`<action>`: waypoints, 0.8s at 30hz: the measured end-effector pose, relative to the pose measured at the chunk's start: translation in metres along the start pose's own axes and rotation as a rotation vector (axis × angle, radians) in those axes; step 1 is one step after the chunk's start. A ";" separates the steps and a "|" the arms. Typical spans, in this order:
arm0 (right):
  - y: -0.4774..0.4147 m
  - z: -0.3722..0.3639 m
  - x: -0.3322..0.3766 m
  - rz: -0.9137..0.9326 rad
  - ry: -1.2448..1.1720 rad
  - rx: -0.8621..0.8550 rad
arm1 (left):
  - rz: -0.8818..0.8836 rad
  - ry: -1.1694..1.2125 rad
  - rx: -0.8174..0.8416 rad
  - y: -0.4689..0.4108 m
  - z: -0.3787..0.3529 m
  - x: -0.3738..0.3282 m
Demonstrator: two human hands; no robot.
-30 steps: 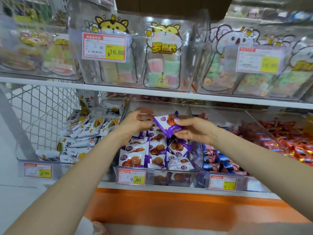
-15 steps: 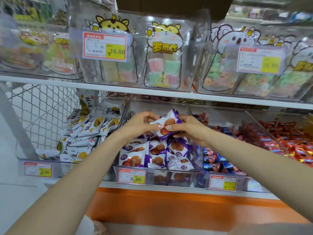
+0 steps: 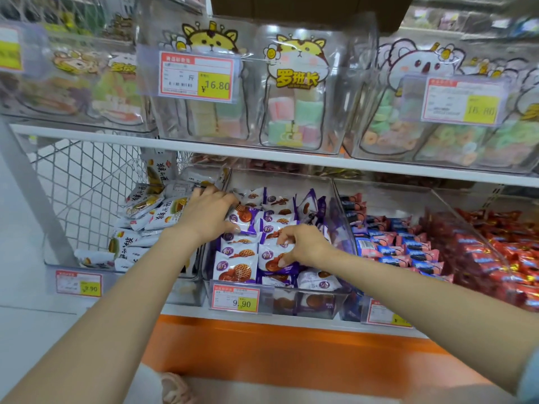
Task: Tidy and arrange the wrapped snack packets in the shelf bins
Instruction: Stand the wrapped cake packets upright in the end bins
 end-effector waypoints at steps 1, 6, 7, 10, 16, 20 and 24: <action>0.000 -0.002 0.001 0.010 0.045 -0.025 | -0.001 0.003 -0.003 0.000 0.001 -0.002; 0.000 0.005 0.000 0.025 0.182 -0.023 | -0.204 0.179 -0.027 0.008 0.000 -0.037; 0.000 0.006 0.000 0.026 0.183 -0.015 | -0.268 0.217 0.009 0.009 -0.005 -0.049; 0.000 0.001 0.000 0.055 0.201 -0.031 | -0.358 0.099 0.104 0.011 -0.026 -0.075; 0.000 0.018 -0.002 0.078 0.080 -0.104 | -0.303 -0.051 0.032 0.006 -0.032 -0.074; -0.002 0.038 -0.006 0.083 0.171 -0.217 | -0.279 -0.063 0.061 0.006 -0.034 -0.076; -0.013 0.022 -0.007 -0.010 0.370 -0.082 | -0.250 -0.110 0.067 0.005 -0.036 -0.078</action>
Point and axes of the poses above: each hand's wrist, its own y-axis away from the middle knuckle, its own z-axis out of the back of the hand, x = y × z, the point moved 6 cm from there along -y, towards the middle knuckle, and after that the axes turned 9 degrees about x, right-handed, at the moved point
